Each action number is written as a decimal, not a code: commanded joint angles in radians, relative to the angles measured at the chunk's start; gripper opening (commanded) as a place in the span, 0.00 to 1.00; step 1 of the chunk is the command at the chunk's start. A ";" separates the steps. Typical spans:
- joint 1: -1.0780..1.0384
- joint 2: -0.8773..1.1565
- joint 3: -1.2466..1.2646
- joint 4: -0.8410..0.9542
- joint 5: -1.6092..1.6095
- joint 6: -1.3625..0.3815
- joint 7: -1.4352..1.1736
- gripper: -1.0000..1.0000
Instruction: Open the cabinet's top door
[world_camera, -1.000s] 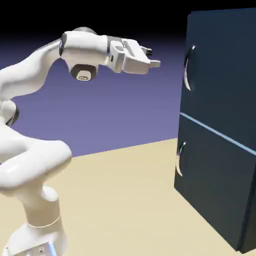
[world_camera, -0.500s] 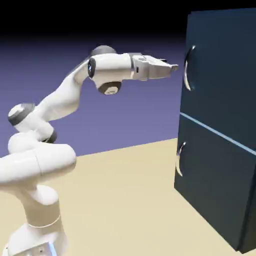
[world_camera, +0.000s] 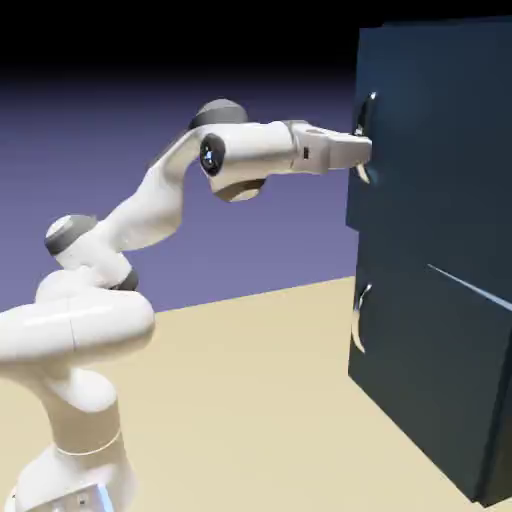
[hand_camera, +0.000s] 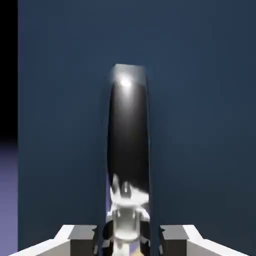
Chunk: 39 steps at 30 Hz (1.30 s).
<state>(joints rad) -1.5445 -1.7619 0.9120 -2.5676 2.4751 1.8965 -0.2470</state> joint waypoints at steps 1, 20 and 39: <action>0.006 0.007 -0.016 -0.027 -0.001 -0.043 -0.020 0.00; -0.143 0.378 -0.361 -0.219 -0.289 -0.869 -0.402 0.00; -0.582 1.053 -0.282 0.199 -0.887 -1.450 -0.959 0.00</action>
<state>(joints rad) -2.1267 -0.7085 0.6307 -2.3690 1.5881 0.4457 -1.2061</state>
